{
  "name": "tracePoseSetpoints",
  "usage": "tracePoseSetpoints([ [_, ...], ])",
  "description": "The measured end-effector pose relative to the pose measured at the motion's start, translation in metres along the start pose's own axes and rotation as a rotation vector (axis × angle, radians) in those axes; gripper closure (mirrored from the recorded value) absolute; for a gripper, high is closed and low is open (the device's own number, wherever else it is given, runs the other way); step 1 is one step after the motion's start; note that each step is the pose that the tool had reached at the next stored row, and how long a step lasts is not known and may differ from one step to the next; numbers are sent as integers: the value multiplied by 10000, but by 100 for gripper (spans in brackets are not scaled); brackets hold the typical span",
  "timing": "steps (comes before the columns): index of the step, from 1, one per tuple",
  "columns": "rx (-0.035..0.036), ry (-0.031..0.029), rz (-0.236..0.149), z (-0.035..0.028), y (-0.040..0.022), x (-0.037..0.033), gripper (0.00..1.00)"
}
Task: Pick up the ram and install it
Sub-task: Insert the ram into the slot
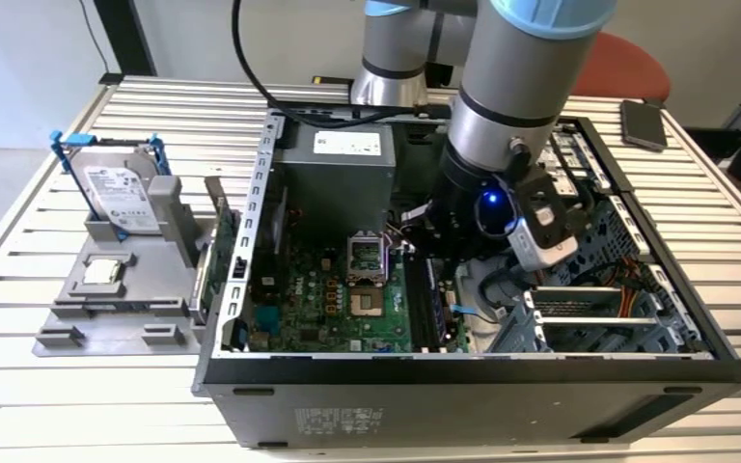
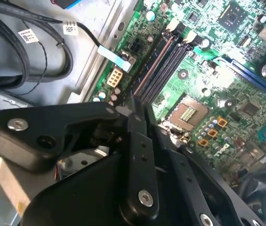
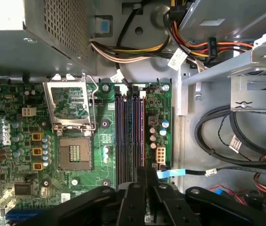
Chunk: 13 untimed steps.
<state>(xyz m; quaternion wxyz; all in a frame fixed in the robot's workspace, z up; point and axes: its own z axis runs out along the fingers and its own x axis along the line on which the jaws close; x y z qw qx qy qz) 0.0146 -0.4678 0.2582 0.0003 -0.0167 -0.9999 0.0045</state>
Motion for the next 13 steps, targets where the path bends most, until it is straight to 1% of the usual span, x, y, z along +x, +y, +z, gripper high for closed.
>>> tracePoseSetpoints([
  [13,-1,0,0,-31,0,0,100],
])
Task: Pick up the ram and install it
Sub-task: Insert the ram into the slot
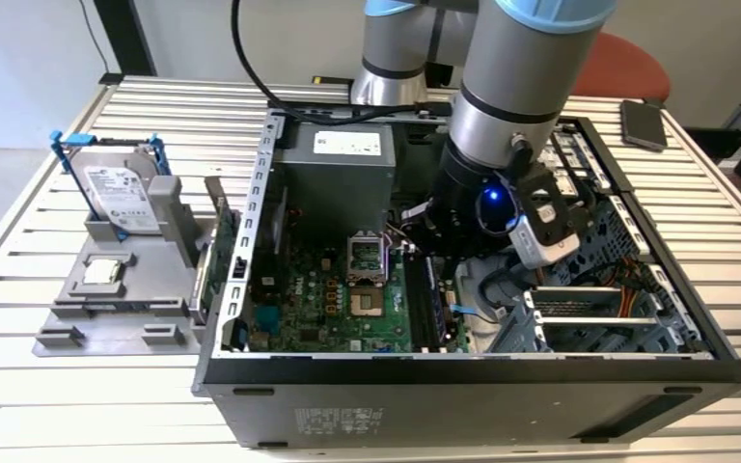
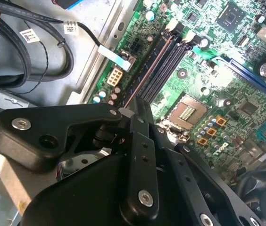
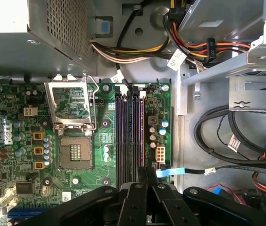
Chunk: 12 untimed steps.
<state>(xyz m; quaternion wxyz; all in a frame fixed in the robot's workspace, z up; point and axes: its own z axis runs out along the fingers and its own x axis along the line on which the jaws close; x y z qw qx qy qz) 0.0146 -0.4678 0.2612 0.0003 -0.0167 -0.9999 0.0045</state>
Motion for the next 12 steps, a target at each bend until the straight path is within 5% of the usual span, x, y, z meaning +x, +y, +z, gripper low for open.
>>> tracePoseSetpoints([
  [12,1,1,0,-29,0,0,100],
])
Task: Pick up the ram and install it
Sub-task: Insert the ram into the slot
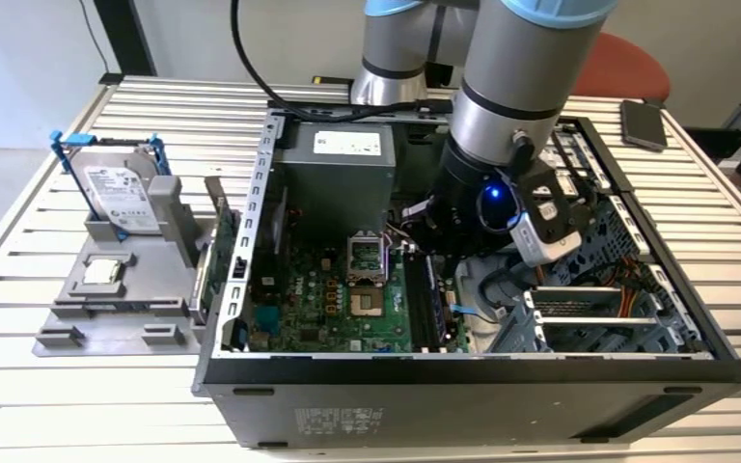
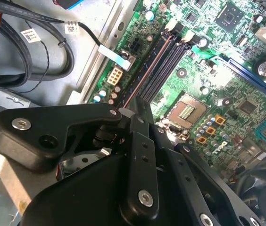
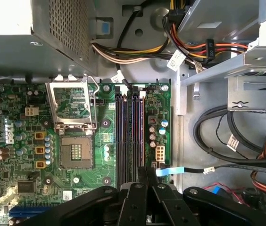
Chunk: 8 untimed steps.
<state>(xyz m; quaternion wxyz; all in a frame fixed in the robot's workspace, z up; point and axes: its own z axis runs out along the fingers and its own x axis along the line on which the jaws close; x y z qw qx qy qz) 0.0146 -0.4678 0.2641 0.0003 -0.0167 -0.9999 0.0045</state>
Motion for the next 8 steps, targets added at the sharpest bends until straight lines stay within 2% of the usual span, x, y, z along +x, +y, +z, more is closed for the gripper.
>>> tracePoseSetpoints([
  [8,0,-1,-13,-12,0,0,100],
])
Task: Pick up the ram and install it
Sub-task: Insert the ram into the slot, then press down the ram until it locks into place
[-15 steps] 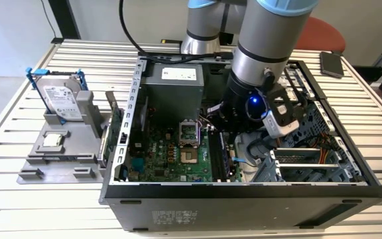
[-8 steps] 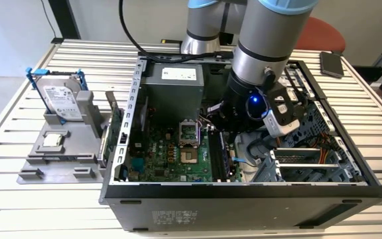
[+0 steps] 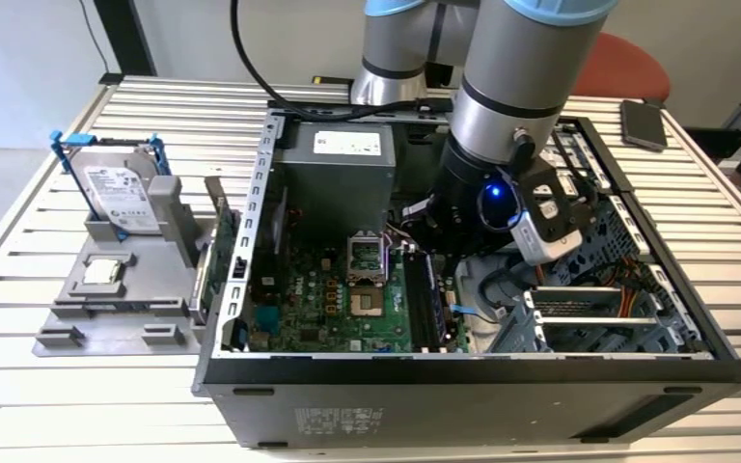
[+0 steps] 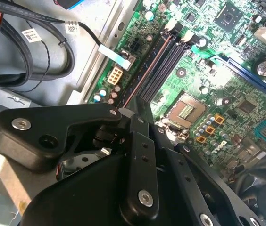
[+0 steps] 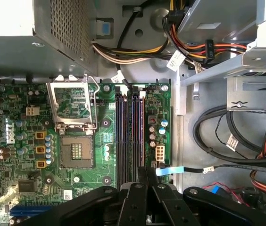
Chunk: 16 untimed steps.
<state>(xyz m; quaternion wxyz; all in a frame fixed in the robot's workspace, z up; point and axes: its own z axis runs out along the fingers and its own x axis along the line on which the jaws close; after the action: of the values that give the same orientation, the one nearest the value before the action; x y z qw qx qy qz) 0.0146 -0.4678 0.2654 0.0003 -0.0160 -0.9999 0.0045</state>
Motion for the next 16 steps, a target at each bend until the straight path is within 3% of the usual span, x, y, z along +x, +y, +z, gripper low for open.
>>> tracePoseSetpoints([
  [16,0,-1,-143,0,0,0,100],
])
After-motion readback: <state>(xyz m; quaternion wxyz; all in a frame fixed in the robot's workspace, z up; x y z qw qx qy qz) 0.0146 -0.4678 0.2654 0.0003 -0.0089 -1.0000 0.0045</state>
